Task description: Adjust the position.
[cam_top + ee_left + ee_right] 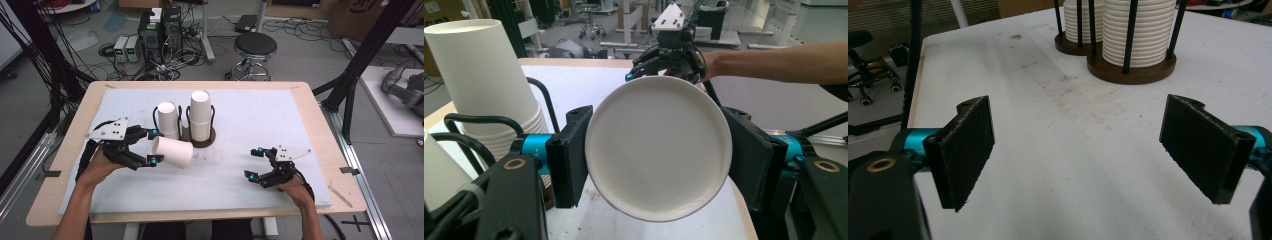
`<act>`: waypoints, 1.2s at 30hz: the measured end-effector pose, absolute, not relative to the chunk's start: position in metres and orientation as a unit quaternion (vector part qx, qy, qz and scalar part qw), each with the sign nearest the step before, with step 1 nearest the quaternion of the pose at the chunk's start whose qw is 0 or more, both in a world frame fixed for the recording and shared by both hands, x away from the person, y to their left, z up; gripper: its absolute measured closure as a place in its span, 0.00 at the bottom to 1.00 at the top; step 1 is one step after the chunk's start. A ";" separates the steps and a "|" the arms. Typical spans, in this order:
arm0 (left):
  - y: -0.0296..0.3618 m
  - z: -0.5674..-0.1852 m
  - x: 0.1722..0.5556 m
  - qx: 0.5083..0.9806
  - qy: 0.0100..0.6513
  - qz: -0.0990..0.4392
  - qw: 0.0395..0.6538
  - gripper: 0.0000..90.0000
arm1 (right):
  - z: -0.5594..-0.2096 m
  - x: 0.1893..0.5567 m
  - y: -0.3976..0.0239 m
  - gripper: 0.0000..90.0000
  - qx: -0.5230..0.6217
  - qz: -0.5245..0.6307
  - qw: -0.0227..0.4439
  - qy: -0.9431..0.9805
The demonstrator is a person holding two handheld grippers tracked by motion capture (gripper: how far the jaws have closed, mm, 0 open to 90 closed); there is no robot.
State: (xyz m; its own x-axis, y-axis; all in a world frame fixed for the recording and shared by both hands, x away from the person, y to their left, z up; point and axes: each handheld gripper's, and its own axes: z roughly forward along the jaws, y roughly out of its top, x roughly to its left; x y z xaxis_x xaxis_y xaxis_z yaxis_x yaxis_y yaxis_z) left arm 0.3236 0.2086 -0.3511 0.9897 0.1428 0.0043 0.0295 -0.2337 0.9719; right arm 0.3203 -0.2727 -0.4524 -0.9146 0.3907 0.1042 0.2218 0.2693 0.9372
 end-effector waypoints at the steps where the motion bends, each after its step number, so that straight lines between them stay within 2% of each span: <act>1: 0.209 -0.351 0.323 0.783 0.056 0.047 0.617 0.37 | -0.452 0.320 -0.273 0.17 0.194 0.573 0.073 0.793; 23: 0.207 -0.355 0.325 0.785 0.054 0.043 0.615 0.37 | -0.450 0.320 -0.280 0.17 0.203 0.594 0.057 0.776; 36: 0.204 -0.355 0.325 0.777 0.056 0.047 0.626 0.37 | -0.409 0.320 -0.277 0.16 0.174 0.631 0.064 0.753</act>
